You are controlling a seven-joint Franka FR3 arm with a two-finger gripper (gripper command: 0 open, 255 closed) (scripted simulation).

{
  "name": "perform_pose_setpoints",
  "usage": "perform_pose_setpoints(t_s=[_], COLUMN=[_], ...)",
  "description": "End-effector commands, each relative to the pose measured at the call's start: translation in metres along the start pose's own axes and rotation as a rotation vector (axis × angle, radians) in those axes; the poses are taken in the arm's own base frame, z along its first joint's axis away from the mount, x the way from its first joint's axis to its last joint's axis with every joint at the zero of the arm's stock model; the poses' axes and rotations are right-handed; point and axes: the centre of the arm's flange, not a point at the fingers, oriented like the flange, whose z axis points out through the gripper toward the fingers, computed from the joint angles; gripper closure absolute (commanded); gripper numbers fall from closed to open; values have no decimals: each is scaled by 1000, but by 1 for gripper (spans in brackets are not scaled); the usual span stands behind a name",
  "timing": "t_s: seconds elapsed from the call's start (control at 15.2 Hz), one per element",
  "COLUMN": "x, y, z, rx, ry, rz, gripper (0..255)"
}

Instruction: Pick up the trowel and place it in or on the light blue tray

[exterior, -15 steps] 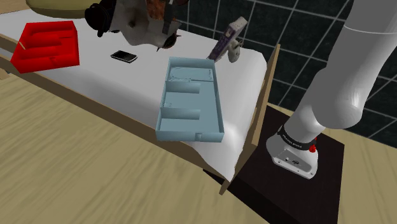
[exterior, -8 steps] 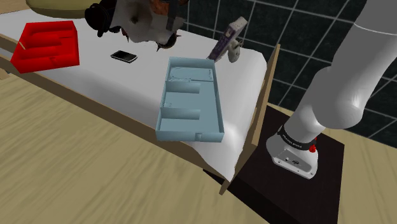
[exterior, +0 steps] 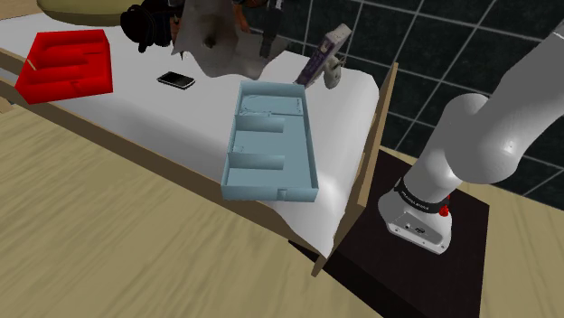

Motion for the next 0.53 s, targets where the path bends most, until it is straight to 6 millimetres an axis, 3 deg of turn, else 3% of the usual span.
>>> perform_pose_setpoints(t_s=[0.0,0.46], x=[-16,-72], y=[-22,-94], z=[2,13], rx=[0,0], ry=[0,0], rz=[0,0], gripper=[255,255])
